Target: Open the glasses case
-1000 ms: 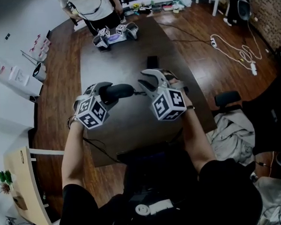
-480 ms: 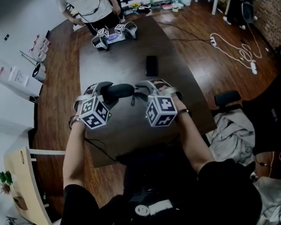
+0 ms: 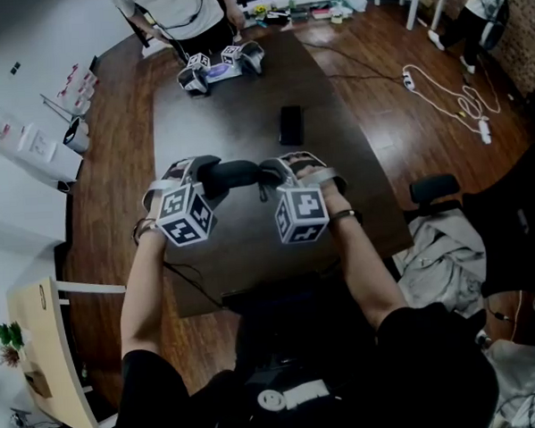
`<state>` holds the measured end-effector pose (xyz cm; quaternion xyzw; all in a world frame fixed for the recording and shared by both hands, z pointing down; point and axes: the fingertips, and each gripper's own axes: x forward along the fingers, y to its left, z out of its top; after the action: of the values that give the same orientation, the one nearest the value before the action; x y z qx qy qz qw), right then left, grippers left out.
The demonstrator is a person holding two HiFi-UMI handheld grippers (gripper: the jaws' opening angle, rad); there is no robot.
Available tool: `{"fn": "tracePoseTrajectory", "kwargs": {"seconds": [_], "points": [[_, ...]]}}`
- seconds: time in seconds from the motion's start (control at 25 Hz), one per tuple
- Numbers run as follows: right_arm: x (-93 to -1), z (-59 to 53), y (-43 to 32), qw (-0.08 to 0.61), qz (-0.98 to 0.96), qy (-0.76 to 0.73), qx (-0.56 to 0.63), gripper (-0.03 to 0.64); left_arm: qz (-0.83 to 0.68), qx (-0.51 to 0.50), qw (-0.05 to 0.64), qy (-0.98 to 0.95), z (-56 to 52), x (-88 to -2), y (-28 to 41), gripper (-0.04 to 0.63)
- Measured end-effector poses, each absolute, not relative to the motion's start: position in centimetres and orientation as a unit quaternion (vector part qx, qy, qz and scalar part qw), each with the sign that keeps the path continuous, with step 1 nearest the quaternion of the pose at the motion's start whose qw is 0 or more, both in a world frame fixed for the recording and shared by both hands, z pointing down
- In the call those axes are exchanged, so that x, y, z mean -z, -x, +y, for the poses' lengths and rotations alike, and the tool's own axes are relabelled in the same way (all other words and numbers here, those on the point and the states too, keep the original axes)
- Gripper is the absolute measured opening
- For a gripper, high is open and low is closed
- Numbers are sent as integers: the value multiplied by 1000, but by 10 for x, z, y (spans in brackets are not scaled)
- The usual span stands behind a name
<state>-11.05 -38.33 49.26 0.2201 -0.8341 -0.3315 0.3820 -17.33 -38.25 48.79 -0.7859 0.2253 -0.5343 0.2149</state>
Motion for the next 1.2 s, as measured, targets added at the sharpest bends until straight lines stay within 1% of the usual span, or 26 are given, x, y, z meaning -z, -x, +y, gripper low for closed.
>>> {"fn": "tracePoseTrajectory", "kwargs": {"seconds": [0.08, 0.16, 0.2, 0.36, 0.56, 0.84, 1.08, 1.2], "points": [[-492, -385, 110, 374, -839, -229, 322, 65, 227, 533, 216, 786, -383, -486, 174, 272], [-486, -388, 109, 361, -842, -250, 313, 18, 230, 523, 206, 794, -382, -483, 175, 270], [-483, -390, 109, 354, -843, -260, 312, 16, 232, 515, 199, 800, -381, -482, 175, 270], [-473, -394, 108, 325, -844, -288, 315, 14, 248, 479, 170, 824, -379, -478, 172, 268], [-475, -395, 107, 318, -844, -296, 314, 14, 253, 438, 138, 851, -375, -472, 167, 268], [-476, -394, 114, 283, -869, -299, 274, 14, 259, 373, 92, 886, -370, -461, 157, 268], [-471, -392, 115, 242, -890, -308, 234, 14, 256, 342, 75, 901, -372, -455, 146, 268], [-458, -394, 115, 203, -904, -319, 201, 15, 261, 310, 52, 913, -373, -446, 139, 268]]}}
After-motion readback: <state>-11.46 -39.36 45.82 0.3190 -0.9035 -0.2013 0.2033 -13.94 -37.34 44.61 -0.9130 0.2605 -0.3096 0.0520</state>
